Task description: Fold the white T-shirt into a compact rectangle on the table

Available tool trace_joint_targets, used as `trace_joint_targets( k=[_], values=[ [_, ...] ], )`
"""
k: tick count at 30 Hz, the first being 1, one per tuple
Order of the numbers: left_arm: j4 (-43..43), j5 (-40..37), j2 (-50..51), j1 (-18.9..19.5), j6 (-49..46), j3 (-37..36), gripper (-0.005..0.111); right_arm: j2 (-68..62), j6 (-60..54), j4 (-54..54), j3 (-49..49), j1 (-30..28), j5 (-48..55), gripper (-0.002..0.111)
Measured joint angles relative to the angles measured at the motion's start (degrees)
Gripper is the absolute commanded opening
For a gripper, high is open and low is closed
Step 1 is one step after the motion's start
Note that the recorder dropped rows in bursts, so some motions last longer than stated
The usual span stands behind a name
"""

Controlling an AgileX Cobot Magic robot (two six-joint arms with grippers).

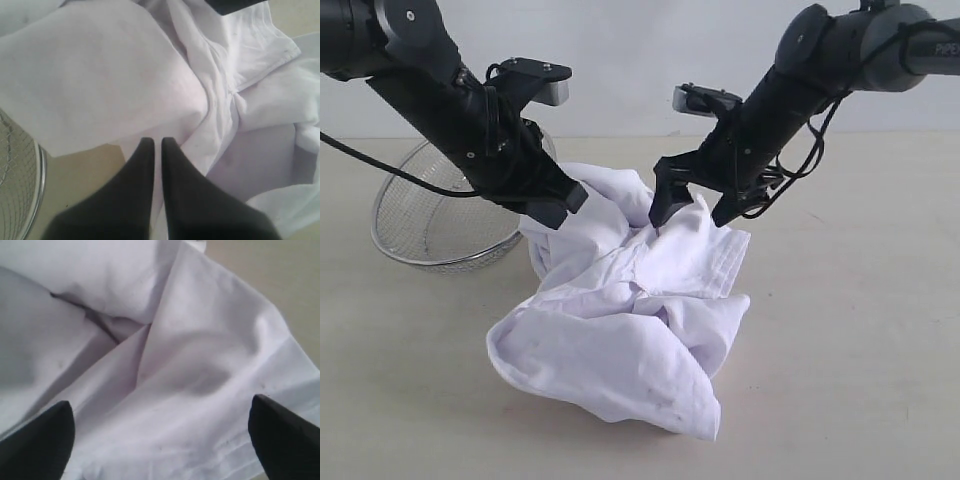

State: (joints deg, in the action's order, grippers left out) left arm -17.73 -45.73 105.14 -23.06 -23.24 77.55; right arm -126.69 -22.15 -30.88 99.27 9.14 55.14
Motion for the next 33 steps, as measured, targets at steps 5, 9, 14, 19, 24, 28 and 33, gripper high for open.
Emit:
trace_joint_targets(
  k=[5,9,14,19,24,28,33],
  values=[
    [0.0,0.0,0.0,0.0,0.0,0.0,0.005,-1.33,1.7,-0.25,0.0,1.74,-3.18,0.085],
    [0.0,0.0,0.0,0.0,0.0,0.0,0.005,-2.88,2.11,-0.39,0.0,2.78,-5.51,0.085],
    [0.0,0.0,0.0,0.0,0.0,0.0,0.005,-4.47,4.76,1.29,0.0,2.87,-6.61,0.063],
    [0.0,0.0,0.0,0.0,0.0,0.0,0.005,-4.83,6.42,2.01,0.0,2.87,-6.69,0.009],
    [0.0,0.0,0.0,0.0,0.0,0.0,0.005,-4.83,4.49,2.01,0.0,2.87,-7.29,0.0],
    [0.0,0.0,0.0,0.0,0.0,0.0,0.005,-4.83,1.3,2.65,0.0,2.87,-8.88,0.0],
    [0.0,0.0,0.0,0.0,0.0,0.0,0.005,-3.07,-0.15,5.14,2.06,1.6,-9.64,0.0]
  ],
)
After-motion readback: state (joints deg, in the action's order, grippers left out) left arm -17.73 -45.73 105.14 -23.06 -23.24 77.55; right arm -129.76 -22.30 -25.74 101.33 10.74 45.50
